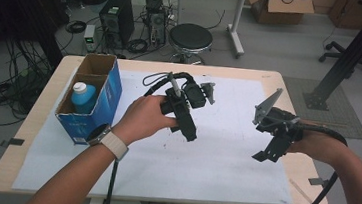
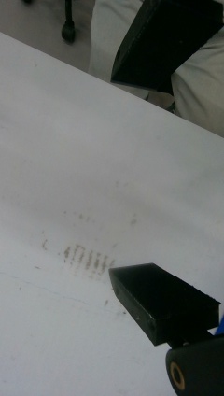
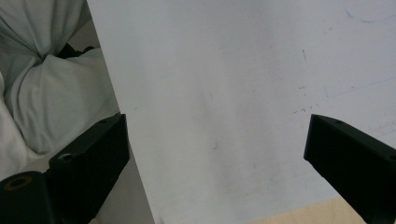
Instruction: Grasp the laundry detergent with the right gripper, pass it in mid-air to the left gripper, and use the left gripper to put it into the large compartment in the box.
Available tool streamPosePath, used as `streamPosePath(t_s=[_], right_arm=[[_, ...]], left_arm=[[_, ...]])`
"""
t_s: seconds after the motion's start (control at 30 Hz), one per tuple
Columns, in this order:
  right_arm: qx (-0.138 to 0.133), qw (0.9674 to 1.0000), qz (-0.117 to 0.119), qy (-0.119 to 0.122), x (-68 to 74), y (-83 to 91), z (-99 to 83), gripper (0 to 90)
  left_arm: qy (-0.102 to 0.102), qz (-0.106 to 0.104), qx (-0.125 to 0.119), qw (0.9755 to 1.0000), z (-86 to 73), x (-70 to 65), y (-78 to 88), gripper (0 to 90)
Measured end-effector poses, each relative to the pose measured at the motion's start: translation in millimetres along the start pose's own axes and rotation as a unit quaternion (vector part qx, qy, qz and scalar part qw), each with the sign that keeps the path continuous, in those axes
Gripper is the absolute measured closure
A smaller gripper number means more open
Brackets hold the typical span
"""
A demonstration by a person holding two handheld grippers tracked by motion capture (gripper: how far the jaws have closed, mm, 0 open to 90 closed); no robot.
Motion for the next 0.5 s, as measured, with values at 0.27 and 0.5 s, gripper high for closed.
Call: streamPosePath(t_s=[0.27, 0.5], right_arm=[[0.0, 1.0, 0.003, 0.004, -0.7, -4.3, 1.0, 6.6], [0.001, 1.0, 0.004, 0.002, -0.4, -5.7, 0.6, 6.6]], left_arm=[[-0.002, -0.002, 0.0, 1.0, -0.7, 1.4, -0.4, 8.0], [-0.001, -0.001, 0.002, 1.0, -2.8, 2.2, -1.8, 8.0]])
Point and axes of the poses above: each handheld gripper's, and its own axes: y roughly backward along the jaws, z roughly out of its top, x roughly to its left, the point moved 4 cm from there along -y, roughly forward along the jaws, and after that the axes turned 15 degrees about -x, right-handed, at the moved point
